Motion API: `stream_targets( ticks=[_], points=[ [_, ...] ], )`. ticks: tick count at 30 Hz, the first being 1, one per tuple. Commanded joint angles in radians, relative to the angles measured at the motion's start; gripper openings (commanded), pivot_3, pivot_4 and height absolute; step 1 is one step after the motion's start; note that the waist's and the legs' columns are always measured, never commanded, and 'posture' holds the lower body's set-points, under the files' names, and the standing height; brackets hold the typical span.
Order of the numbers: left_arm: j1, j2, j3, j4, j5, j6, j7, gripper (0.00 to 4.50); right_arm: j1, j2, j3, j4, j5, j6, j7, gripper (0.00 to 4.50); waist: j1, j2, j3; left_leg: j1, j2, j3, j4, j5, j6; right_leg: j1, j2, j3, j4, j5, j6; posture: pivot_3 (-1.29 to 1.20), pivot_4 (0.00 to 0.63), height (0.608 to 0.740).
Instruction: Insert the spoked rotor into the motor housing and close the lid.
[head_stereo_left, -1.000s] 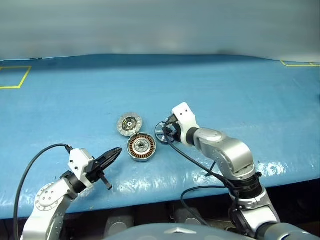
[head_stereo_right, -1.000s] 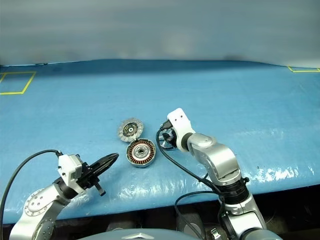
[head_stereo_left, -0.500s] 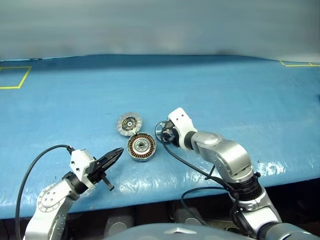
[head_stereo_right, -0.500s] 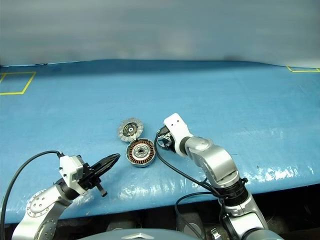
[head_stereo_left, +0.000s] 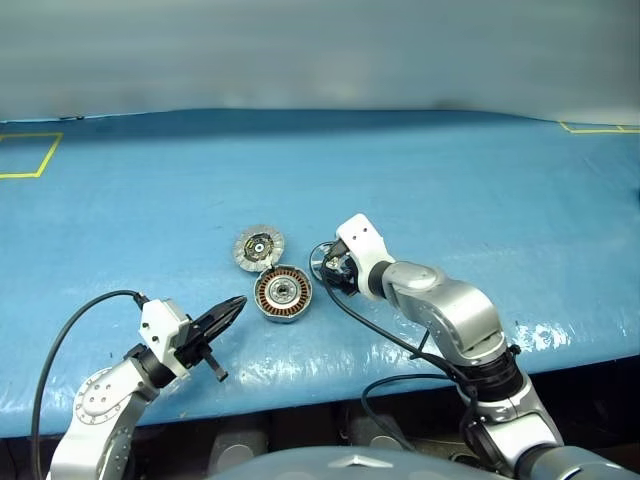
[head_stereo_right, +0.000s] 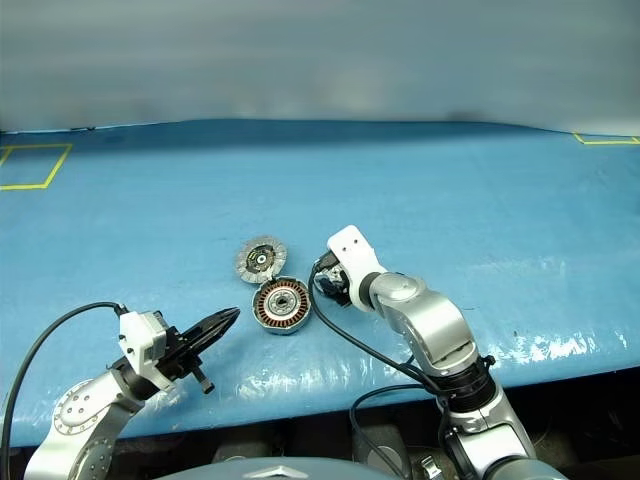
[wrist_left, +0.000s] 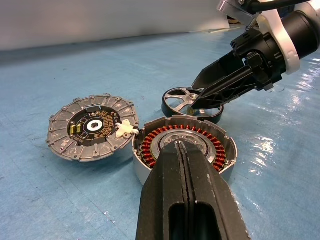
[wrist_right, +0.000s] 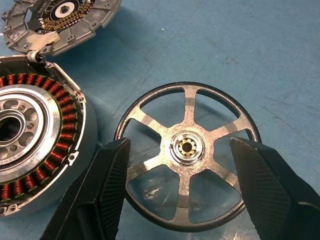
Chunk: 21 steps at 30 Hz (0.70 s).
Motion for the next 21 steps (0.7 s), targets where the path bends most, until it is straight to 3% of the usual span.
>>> stream_targets(
  ticks=[1,7,13,21],
  points=[
    [-0.001,-0.001,0.004,-0.001,0.005,-0.023,-0.002,0.00,-0.005,0.003,0.003,0.018,-0.012,-0.033,0.002,3.35,0.000,0.000,0.000,0.000,0.000,0.000,0.000,0.000,0.000,0.000,0.000,0.000,0.000,0.000,0.000,0.00,0.150,0.740],
    [-0.001,0.001,0.010,-0.001,0.003,-0.026,-0.004,0.00,0.003,0.005,0.008,0.081,-0.022,-0.064,0.013,3.35,0.000,0.000,0.000,0.000,0.000,0.000,0.001,0.000,0.000,0.001,0.000,0.000,0.000,0.000,0.000,0.00,0.150,0.740],
    [0.002,0.003,0.012,0.000,0.004,-0.028,-0.003,0.00,0.007,0.016,-0.005,0.091,-0.019,-0.077,0.018,1.92,-0.004,-0.004,-0.003,0.002,0.000,0.000,0.001,0.000,0.000,0.002,0.000,0.000,0.001,0.000,0.000,0.00,0.150,0.740],
    [-0.001,0.000,0.009,0.005,0.011,-0.035,-0.003,0.00,0.001,-0.014,-0.004,0.081,-0.036,-0.085,0.030,1.67,-0.005,-0.005,-0.004,0.003,0.001,0.000,0.005,0.000,0.001,0.002,0.000,0.000,0.002,0.000,0.003,0.00,0.150,0.740]
  ],
)
